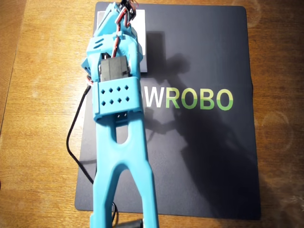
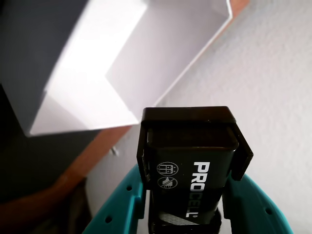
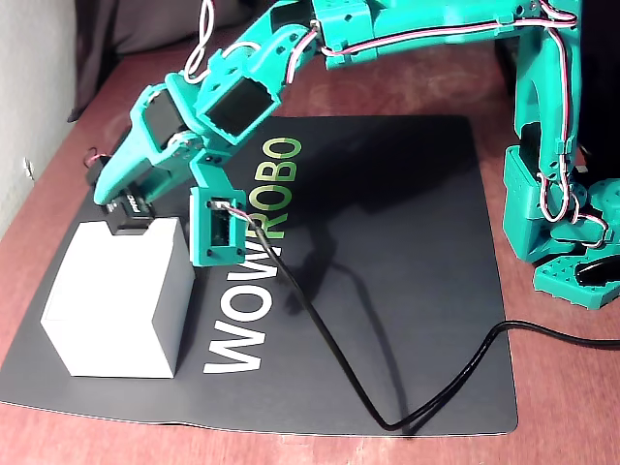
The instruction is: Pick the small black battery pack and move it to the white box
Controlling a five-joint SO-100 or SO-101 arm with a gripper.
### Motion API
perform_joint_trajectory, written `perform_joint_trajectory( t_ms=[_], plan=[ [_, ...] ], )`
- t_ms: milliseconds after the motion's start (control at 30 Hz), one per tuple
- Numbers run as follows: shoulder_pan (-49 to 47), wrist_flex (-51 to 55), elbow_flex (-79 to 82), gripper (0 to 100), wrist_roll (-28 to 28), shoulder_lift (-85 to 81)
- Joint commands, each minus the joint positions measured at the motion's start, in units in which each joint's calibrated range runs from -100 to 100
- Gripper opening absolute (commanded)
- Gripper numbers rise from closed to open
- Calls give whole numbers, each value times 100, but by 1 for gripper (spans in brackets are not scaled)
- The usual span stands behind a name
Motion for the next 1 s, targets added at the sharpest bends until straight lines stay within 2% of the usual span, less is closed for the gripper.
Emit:
perform_joint_trajectory(
  t_ms=[0, 400, 967],
  plan=[
    [32, -85, -288, 8, 90, 101],
    [67, 511, -315, 8, 193, 548],
    [79, 432, -397, 8, 161, 496]
  ],
)
